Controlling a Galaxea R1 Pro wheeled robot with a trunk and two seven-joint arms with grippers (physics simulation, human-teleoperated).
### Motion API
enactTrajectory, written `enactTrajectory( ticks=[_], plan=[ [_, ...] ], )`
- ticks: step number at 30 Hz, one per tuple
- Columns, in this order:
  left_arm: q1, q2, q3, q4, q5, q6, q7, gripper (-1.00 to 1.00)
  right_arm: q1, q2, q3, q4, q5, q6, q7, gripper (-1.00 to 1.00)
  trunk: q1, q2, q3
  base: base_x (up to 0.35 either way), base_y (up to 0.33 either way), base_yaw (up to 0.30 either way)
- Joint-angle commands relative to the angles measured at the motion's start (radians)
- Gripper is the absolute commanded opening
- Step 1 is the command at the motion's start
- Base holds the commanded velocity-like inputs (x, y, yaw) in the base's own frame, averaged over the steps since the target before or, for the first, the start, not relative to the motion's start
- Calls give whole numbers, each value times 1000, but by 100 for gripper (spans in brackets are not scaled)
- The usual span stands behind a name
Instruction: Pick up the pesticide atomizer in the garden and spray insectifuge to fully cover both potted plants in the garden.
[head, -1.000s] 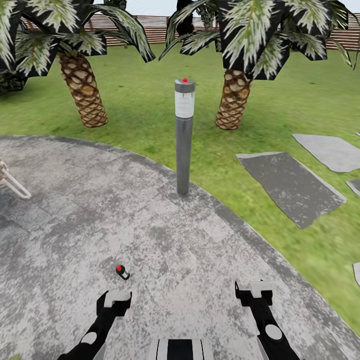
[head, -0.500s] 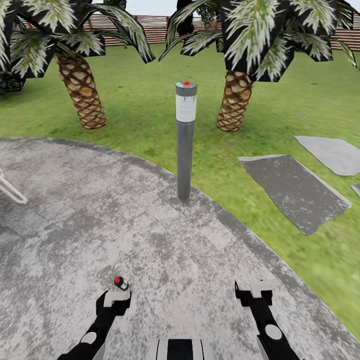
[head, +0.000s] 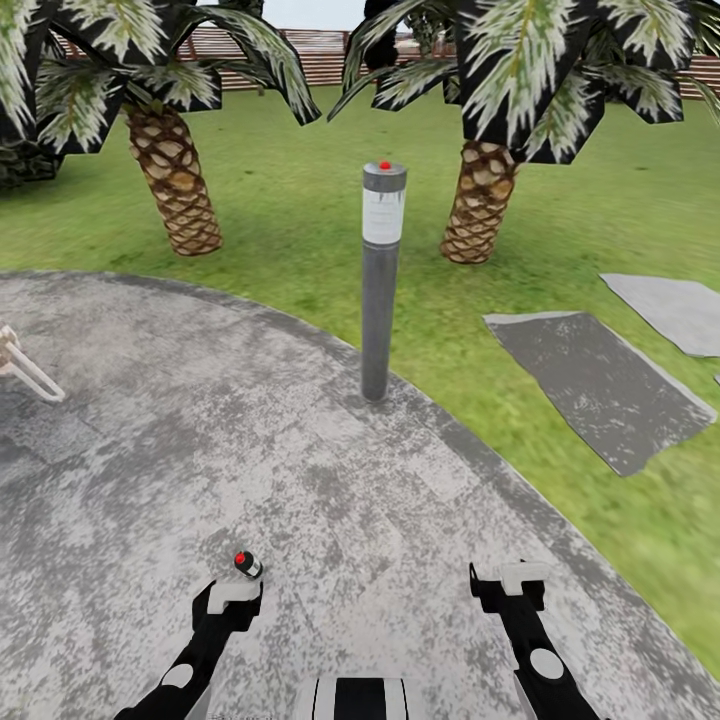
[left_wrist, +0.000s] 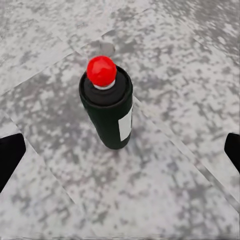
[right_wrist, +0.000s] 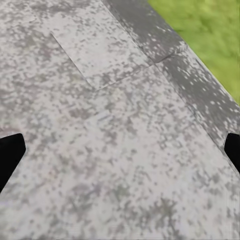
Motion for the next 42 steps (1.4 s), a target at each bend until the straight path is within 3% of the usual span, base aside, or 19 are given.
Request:
enactTrajectory(
  ticks=[1, 22, 36, 42],
  plan=[
    [-1, 0, -2, 1, 0, -4, 1, 100, 0, 0, 0, 0, 10, -1, -4, 100, 0, 0, -1, 0, 0, 158],
    [-1, 0, -10, -1, -2, -8, 1, 100, 0, 0, 0, 1, 10, -1, -4, 100, 0, 0, -2, 72, 0, 12],
    [-1, 0, -10, -2, -3, -13, 1, 100, 0, 0, 0, 0, 10, -1, -4, 100, 6, -3, -75, 0, 0, 0],
    [-1, 5, -4, -2, 1, -16, 1, 100, 0, 0, 0, 0, 10, -2, -4, 100, 6, -3, -79, 0, 0, 0]
  ],
)
